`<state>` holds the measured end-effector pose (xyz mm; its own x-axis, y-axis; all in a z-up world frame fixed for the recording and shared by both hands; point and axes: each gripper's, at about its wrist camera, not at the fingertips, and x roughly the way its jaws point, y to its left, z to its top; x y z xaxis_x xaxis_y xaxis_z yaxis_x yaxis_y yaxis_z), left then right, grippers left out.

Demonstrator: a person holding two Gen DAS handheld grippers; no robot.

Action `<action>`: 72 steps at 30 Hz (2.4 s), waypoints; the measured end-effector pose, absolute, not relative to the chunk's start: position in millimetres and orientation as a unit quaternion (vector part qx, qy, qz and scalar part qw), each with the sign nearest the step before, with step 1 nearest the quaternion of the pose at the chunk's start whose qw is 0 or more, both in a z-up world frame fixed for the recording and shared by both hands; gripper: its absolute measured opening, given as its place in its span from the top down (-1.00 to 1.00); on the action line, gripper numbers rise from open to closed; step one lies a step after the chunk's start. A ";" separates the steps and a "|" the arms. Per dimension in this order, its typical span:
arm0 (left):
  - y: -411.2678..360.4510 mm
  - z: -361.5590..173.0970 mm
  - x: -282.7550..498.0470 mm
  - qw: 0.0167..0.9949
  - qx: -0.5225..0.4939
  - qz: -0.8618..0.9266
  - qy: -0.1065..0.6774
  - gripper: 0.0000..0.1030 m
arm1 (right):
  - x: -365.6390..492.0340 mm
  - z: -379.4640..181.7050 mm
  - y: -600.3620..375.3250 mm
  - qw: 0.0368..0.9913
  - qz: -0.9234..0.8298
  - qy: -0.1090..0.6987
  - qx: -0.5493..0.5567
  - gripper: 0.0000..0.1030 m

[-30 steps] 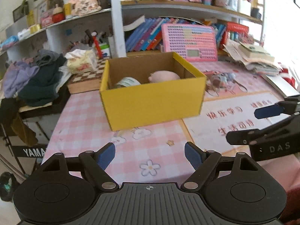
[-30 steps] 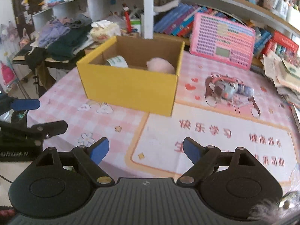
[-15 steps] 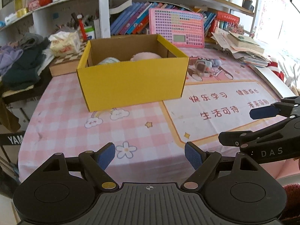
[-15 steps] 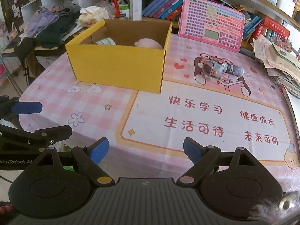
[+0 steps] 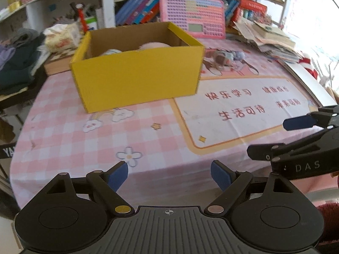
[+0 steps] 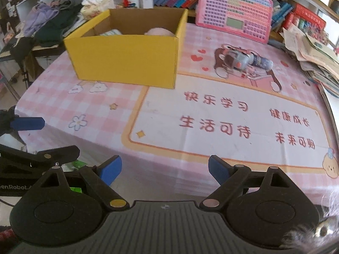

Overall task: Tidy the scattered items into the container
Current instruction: 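Withdraw both tools from the box back toward the toy truck and spray bottle, then lower the left gripper onto the grey toy truck while the right reaches the spray bottle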

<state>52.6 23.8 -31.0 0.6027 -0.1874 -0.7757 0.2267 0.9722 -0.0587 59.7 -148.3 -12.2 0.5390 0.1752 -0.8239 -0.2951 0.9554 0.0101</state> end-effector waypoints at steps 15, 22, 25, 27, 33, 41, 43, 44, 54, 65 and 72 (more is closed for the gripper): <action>-44.8 -27.7 73.8 0.886 0.072 -0.201 0.412 -0.70 | 67.7 -11.9 -213.7 0.889 0.066 0.453 -0.009 -0.73; -68.8 -27.3 90.6 0.884 0.067 -0.214 0.411 -0.70 | 79.7 -13.6 -240.2 0.887 0.051 0.459 -0.003 -0.73; -79.2 -27.8 96.9 0.883 0.066 -0.218 0.411 -0.70 | 86.5 -14.1 -248.7 0.885 0.051 0.462 -0.008 -0.73; -87.5 -28.2 101.6 0.882 0.066 -0.222 0.410 -0.70 | 91.7 -14.5 -254.4 0.885 0.052 0.463 -0.010 -0.73; -111.9 -26.3 118.6 0.885 0.061 -0.235 0.398 -0.69 | 111.3 -13.3 -278.2 0.891 0.049 0.452 -0.007 -0.72; -149.8 -23.6 154.5 0.890 0.060 -0.235 0.386 -0.69 | 147.7 -15.0 -313.9 0.893 0.045 0.447 0.006 -0.69; -157.9 -23.5 164.9 0.891 0.062 -0.232 0.386 -0.69 | 158.8 -15.8 -321.7 0.893 0.044 0.447 0.009 -0.68; -161.1 -23.7 170.4 0.891 0.062 -0.230 0.387 -0.69 | 164.5 -15.9 -325.2 0.894 0.045 0.446 0.010 -0.69; -188.7 -22.2 219.1 0.900 0.064 -0.185 0.390 -0.69 | 218.1 -16.5 -353.8 0.897 0.065 0.436 0.019 -0.69; -201.7 -24.9 270.3 0.912 0.051 -0.110 0.391 -0.69 | 281.0 -23.7 -369.1 0.894 0.106 0.434 0.025 -0.69; -209.1 -31.4 303.2 0.919 0.044 -0.074 0.386 -0.68 | 332.2 -34.3 -372.2 0.892 0.127 0.433 0.024 -0.69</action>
<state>303.2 -209.1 -31.4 0.6911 -0.1025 -0.7154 0.1701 0.9851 0.0232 332.2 -372.2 -34.3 0.5924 0.2464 -0.7671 -0.2055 0.9668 0.1518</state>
